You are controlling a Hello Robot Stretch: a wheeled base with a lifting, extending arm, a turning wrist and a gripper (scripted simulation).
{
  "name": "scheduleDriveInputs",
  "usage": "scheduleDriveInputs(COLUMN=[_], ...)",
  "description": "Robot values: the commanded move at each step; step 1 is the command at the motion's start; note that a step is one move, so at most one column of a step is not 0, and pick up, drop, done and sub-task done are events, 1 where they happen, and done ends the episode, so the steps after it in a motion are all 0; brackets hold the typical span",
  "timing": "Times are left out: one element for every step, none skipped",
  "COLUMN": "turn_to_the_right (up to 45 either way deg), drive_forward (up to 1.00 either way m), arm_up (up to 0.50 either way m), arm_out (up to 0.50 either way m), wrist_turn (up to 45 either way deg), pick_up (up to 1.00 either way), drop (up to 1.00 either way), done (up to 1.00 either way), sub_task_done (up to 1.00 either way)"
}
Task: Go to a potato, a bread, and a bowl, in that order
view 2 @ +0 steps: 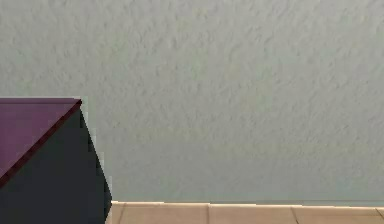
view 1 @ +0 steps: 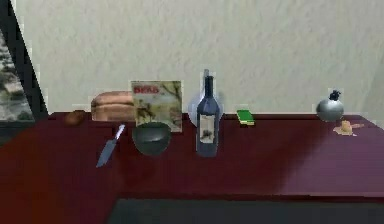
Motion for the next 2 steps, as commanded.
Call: scheduleDriveInputs(turn_to_the_right=[-9.0,0.0], drive_forward=[0.00,0.00], arm_up=[0.00,0.00], arm_out=[0.00,0.00], wrist_turn=[0.0,0.0], pick_up=[0.00,0.00], drop=[0.00,0.00], done=[0.00,1.00], sub_task_done=[0.00,0.00])
